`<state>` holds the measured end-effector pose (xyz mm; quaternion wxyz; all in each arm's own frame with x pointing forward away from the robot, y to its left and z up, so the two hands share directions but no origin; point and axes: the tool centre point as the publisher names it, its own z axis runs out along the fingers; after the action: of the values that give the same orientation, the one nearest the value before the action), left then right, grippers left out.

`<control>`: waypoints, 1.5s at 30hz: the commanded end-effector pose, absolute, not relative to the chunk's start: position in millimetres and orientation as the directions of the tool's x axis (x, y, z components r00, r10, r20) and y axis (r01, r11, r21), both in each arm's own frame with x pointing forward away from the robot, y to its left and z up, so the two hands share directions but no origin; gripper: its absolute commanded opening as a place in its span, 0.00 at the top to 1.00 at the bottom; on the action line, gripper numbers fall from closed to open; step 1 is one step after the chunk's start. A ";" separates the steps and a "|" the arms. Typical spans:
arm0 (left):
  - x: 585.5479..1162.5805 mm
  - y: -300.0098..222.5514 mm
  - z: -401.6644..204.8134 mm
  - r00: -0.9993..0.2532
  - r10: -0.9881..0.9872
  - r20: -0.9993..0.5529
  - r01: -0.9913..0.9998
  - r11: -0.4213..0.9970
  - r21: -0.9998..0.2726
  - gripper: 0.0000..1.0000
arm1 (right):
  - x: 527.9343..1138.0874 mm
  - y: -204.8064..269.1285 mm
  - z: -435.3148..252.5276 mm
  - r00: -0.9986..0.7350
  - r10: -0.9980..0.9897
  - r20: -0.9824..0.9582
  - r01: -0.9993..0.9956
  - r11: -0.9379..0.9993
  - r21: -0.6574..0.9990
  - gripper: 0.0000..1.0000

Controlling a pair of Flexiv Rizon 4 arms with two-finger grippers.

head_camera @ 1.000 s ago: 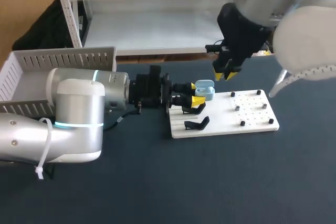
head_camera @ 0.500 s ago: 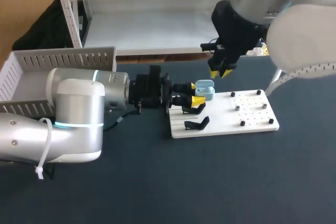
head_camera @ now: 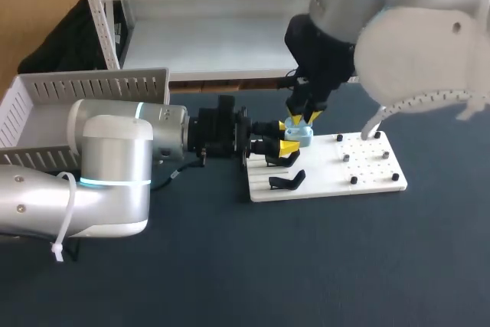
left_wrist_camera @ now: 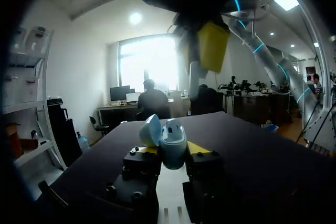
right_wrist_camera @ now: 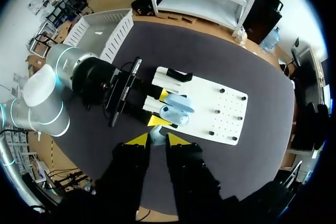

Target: Pick up each earbud case from the left stands, insert the matching earbuds, close the lid, and place the case in the box.

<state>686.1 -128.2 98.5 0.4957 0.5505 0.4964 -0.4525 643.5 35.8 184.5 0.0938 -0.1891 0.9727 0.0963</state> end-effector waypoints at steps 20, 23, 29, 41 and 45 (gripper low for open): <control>681.1 -131.1 99.4 0.089 0.105 -0.991 0.996 -0.032 0.086 1.00 | 644.6 40.3 171.8 -0.919 -0.354 -0.175 -0.382 0.910 0.162 1.00; 678.6 -133.8 100.2 0.077 0.112 -0.991 0.996 -0.049 0.072 1.00 | 644.0 39.8 172.3 -0.919 -0.352 -0.179 -0.380 0.911 0.163 1.00; 675.1 -136.4 102.6 0.059 0.124 -0.990 0.996 -0.070 0.051 1.00 | 640.8 37.4 171.1 -0.920 -0.347 -0.181 -0.376 0.912 0.163 1.00; 674.7 -133.6 102.2 0.045 0.126 -0.991 0.998 -0.052 0.039 1.00 | 641.4 30.3 168.5 -0.926 -0.332 -0.178 -0.360 0.919 0.161 1.00; 675.0 -133.1 102.4 0.045 0.124 -0.991 0.998 -0.050 0.039 1.00 | 643.3 30.8 165.3 -0.928 -0.329 -0.174 -0.356 0.920 0.162 1.00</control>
<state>676.6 -133.2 102.8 0.4643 0.5534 0.5069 -0.4703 644.2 30.8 167.7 0.0692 -0.1765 0.9772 0.0958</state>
